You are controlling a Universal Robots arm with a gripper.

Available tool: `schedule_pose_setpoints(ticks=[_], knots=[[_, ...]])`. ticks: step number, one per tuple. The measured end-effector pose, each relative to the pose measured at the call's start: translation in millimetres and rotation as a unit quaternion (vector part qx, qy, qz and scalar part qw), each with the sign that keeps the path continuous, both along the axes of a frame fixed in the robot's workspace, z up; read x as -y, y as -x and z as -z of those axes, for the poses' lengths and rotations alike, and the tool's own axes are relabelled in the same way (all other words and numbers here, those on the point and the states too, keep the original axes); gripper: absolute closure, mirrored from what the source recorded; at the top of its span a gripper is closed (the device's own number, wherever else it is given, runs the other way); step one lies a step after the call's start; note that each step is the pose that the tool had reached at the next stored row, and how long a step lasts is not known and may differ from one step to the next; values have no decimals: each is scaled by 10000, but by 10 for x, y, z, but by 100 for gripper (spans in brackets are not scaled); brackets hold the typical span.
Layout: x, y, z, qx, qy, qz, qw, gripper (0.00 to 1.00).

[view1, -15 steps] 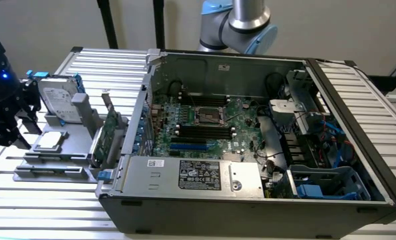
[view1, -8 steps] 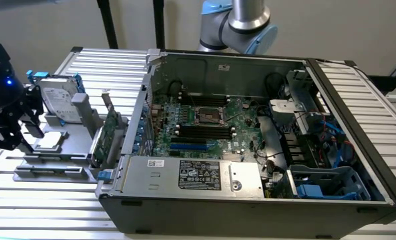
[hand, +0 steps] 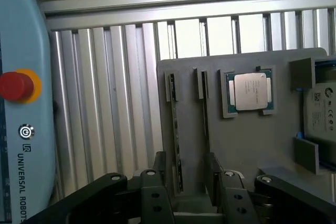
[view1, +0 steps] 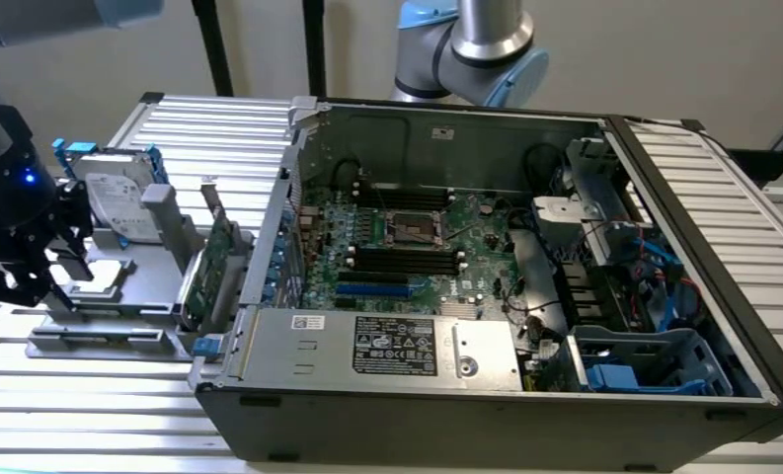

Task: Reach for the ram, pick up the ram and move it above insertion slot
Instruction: 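Pick up the ram and move it above insertion slot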

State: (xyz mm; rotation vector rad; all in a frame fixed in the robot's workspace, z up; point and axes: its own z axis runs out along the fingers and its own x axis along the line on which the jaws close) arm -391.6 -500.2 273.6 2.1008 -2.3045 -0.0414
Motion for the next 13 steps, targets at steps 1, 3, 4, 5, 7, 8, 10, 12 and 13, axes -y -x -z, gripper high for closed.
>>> schedule_pose_setpoints(ticks=[1,3,4,5,7,8,10,12,13], knots=[[0,0,18,0,0,0,10000,58],[0,0,54,0,0,0,10000,58],[0,0,73,1,0,0,10000,58],[0,0,91,1,-1,0,10000,58],[0,0,127,0,0,0,10000,58],[0,0,146,0,0,0,10000,58],[0,0,182,0,0,0,10000,58],[1,0,218,1,0,0,10000,58],[1,0,236,0,0,0,10000,58]])
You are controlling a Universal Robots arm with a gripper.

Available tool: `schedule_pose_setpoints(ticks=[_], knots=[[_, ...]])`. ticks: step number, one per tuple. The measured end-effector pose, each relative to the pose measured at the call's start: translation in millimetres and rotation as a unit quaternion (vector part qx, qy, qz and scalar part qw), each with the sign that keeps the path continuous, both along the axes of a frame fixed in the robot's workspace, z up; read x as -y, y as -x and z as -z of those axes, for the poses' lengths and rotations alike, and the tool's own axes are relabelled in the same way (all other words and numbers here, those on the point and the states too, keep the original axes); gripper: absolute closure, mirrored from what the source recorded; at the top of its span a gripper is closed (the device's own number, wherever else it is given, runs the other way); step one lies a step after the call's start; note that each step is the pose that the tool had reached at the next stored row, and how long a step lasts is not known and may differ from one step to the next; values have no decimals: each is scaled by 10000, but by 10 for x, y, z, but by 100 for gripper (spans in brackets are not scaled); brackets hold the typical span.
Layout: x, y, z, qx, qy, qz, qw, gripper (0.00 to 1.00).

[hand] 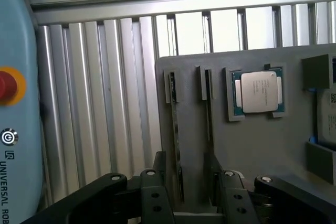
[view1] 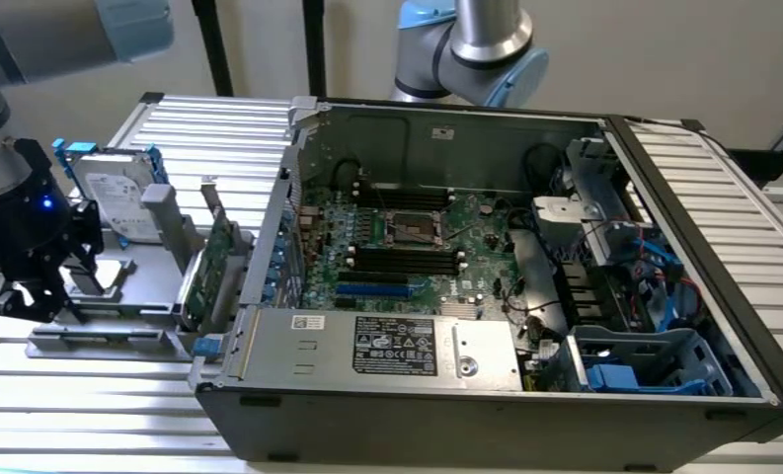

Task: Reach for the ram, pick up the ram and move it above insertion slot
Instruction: 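Pick up the ram and move it above insertion slot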

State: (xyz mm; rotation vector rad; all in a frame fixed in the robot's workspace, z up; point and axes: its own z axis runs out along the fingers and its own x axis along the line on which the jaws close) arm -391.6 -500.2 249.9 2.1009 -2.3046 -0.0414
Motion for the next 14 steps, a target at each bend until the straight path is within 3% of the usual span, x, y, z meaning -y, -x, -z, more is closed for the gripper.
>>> schedule_pose_setpoints(ticks=[14], knots=[[0,-1,255,1,0,-51,10000,58]])
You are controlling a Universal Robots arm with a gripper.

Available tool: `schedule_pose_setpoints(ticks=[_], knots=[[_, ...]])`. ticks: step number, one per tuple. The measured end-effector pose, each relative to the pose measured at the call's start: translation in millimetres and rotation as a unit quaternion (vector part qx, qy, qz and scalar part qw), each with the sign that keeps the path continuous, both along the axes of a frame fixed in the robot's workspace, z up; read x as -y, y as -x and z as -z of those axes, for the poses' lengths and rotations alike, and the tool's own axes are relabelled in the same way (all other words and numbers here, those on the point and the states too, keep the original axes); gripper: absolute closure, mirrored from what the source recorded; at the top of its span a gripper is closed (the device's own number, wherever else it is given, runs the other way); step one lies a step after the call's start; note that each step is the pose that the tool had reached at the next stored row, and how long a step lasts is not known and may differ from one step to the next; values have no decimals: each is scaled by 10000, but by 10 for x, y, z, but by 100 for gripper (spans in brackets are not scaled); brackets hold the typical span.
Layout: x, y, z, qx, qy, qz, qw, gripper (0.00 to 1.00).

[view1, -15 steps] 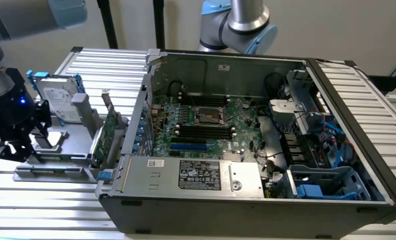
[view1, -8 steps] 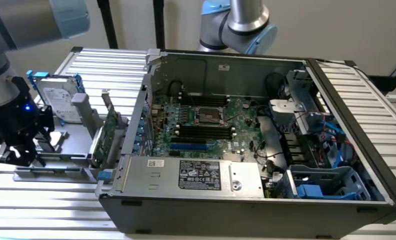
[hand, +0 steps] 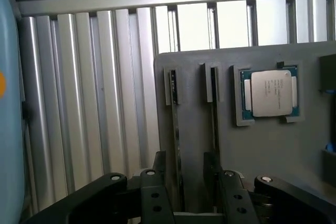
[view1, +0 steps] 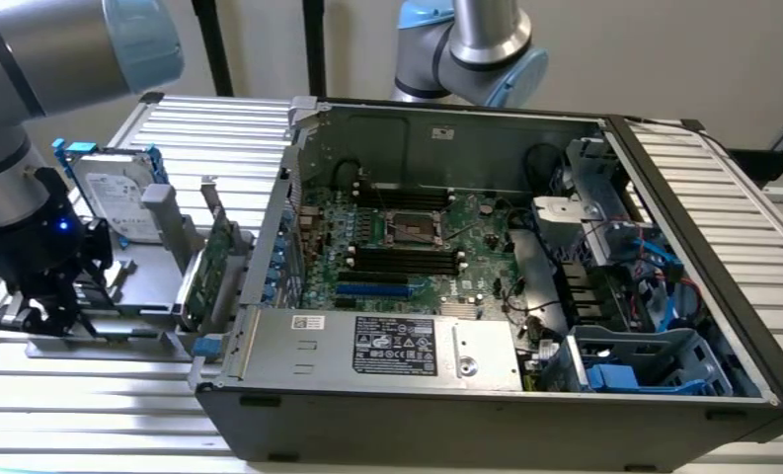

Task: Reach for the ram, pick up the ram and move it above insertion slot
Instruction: 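Pick up the ram and move it above insertion slot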

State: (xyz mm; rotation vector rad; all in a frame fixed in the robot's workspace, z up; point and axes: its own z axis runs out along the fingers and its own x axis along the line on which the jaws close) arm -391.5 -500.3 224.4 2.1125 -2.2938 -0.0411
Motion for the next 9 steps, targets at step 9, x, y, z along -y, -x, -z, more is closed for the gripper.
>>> schedule_pose_setpoints(ticks=[9], knots=[[0,0,127,-1,2,-72,10000,58]])
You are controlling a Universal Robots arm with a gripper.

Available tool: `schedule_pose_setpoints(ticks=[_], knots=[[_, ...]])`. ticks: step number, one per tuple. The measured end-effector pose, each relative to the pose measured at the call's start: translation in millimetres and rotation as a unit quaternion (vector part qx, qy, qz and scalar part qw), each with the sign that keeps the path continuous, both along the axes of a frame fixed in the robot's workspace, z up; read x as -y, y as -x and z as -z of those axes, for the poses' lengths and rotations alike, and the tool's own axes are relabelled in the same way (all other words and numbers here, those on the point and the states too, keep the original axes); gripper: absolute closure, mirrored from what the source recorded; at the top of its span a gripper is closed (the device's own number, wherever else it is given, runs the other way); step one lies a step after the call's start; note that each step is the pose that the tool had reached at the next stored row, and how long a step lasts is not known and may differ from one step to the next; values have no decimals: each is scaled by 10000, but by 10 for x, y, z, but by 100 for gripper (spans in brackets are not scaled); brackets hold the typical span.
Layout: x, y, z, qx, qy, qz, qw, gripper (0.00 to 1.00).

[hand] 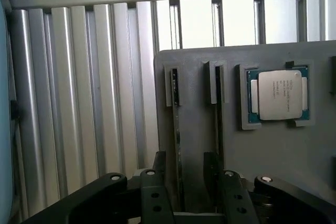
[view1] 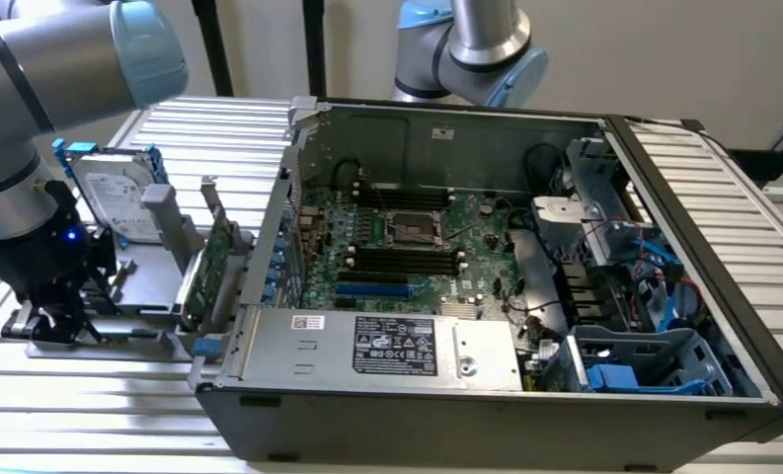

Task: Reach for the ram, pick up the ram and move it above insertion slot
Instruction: 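Pick up the ram and move it above insertion slot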

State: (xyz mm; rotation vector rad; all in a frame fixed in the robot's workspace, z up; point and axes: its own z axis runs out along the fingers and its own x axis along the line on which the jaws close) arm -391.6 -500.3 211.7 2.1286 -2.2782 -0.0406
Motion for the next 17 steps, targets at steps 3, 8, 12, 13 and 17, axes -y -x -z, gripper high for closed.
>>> schedule_pose_setpoints(ticks=[3,8,12,13,17], knots=[[0,0,29,0,0,-42,10000,58],[4,1,67,0,0,-105,9999,58],[17,0,99,1,-1,-143,9999,58],[20,0,106,1,-1,-151,9999,58],[28,1,130,0,0,-178,9998,58]])
